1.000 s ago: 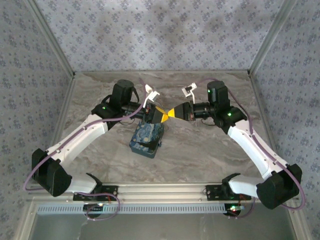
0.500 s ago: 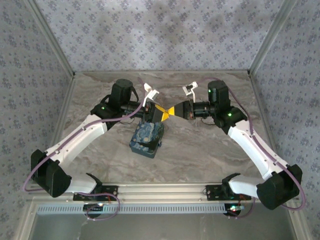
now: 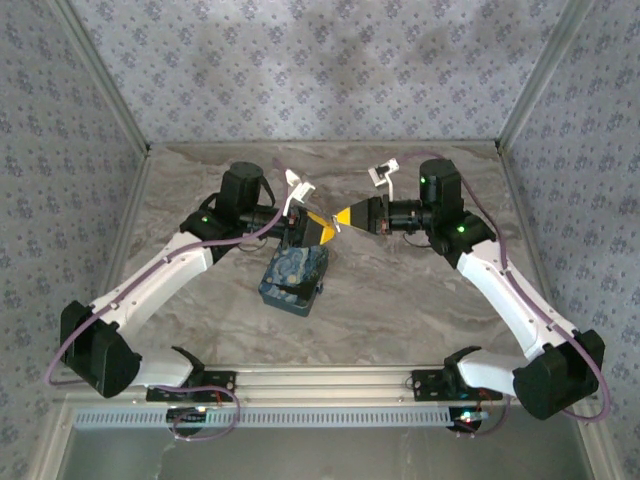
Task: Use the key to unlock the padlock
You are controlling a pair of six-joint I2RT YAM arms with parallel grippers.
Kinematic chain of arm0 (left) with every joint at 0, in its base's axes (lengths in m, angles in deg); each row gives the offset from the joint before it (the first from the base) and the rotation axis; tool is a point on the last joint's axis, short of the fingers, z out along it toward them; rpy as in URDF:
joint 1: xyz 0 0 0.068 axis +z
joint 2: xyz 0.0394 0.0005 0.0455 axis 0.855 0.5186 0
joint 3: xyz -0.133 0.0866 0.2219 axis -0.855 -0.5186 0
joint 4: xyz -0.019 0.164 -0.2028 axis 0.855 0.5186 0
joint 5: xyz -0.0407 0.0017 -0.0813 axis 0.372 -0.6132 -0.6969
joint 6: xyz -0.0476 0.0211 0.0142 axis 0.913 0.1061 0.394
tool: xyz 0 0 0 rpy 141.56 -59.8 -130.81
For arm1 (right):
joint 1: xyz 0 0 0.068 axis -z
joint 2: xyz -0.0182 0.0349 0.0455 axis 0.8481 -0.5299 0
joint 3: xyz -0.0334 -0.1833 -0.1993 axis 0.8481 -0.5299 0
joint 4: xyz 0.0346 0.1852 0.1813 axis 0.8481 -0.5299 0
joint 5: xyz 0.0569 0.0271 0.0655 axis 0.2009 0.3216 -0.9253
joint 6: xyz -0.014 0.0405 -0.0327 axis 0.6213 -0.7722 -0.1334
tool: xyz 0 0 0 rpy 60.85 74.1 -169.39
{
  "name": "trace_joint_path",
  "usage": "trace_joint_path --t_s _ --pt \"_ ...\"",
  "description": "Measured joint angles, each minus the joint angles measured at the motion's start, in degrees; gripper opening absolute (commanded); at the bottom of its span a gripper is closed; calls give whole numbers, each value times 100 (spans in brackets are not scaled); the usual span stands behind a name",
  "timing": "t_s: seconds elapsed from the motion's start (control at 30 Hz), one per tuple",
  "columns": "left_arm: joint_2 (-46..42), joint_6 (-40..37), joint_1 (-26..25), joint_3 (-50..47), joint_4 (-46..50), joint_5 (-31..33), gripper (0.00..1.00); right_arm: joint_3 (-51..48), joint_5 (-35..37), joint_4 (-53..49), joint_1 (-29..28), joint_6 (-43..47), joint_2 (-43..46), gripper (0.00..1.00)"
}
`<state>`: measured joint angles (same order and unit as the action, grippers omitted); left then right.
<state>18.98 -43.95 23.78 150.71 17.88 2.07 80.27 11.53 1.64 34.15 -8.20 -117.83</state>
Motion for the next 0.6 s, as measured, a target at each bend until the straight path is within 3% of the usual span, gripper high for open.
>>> trace_joint_path --t_s 0.23,0.43,0.6 --pt "-2 44 79 -11 -101 22 15 -61 -7 129 0 -101 31 0" --pt "-63 146 151 -76 -216 4 0 -81 -2 140 0 -105 48 0" --pt "-81 188 151 -107 -304 -26 0 -103 -4 236 15 -144 57 0"
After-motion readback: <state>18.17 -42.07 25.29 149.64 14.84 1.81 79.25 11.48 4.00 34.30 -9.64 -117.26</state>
